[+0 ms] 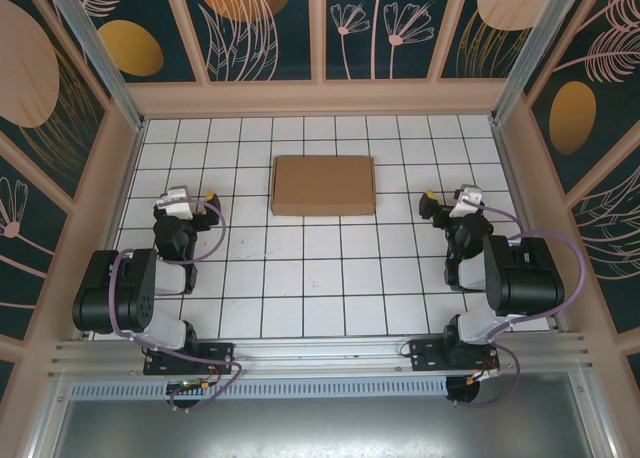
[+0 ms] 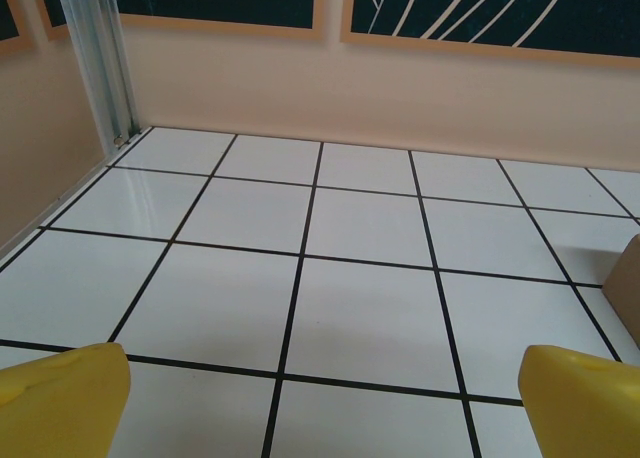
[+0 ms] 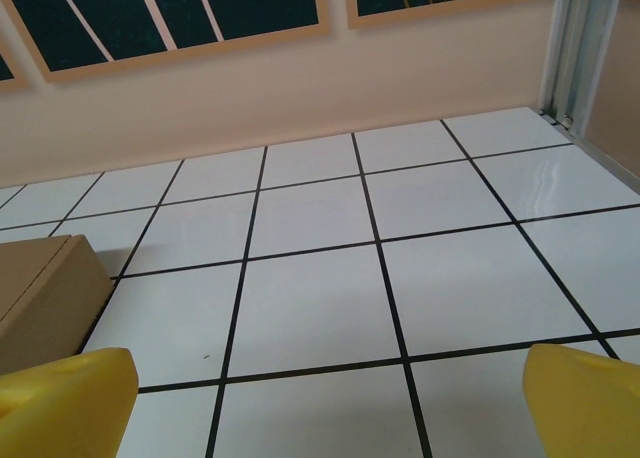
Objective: Fold the paper box
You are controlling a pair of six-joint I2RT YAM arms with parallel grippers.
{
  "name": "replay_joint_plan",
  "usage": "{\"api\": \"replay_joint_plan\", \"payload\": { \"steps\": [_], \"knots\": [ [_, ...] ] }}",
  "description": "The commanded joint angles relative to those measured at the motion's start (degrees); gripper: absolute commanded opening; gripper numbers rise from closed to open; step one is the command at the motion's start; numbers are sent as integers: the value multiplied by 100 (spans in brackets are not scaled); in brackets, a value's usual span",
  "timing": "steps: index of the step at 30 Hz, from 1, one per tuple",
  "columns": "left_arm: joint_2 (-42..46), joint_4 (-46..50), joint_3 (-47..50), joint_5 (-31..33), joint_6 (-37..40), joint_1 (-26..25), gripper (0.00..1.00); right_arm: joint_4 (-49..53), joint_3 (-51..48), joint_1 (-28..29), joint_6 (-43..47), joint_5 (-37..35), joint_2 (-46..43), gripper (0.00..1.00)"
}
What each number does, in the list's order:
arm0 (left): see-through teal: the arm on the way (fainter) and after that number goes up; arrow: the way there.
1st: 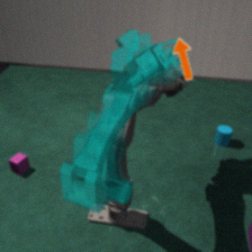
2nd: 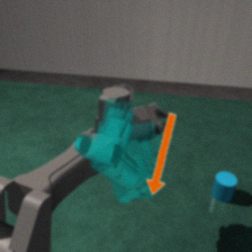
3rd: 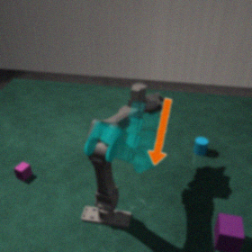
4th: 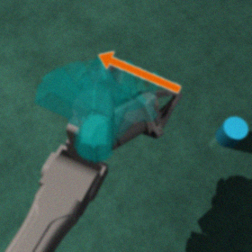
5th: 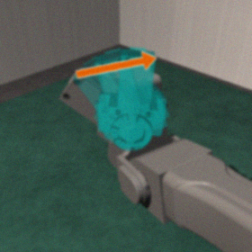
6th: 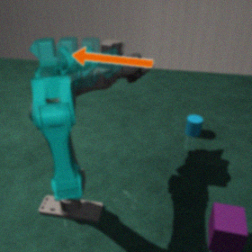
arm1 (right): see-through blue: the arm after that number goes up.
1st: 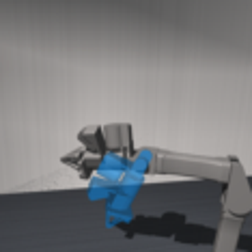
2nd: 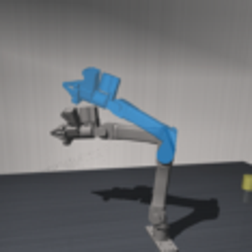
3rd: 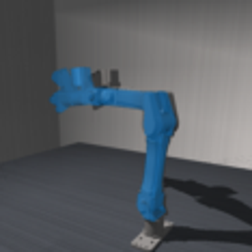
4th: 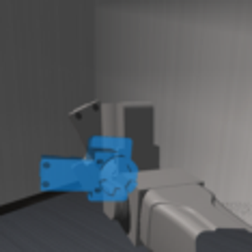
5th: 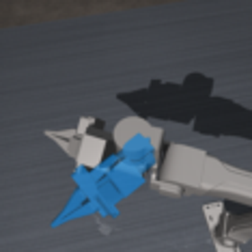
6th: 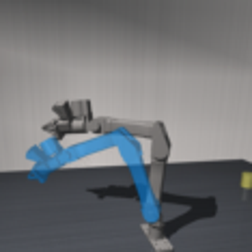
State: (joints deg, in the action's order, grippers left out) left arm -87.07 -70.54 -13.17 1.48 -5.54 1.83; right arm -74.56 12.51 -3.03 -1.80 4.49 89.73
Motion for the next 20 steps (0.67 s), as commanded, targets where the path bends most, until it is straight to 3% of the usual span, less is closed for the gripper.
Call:
{"api": "replay_joint_plan", "payload": {
  "steps": [1, 20],
  "knots": [
    [2, -293, -10, -95, 73, 11, 99, -71, 23, -40, 102, 87, -17, 99],
    [11, -286, -16, -5, 92, -34, 99, -75, 25, -31, 101, 78, -20, 99]
  ]
}}
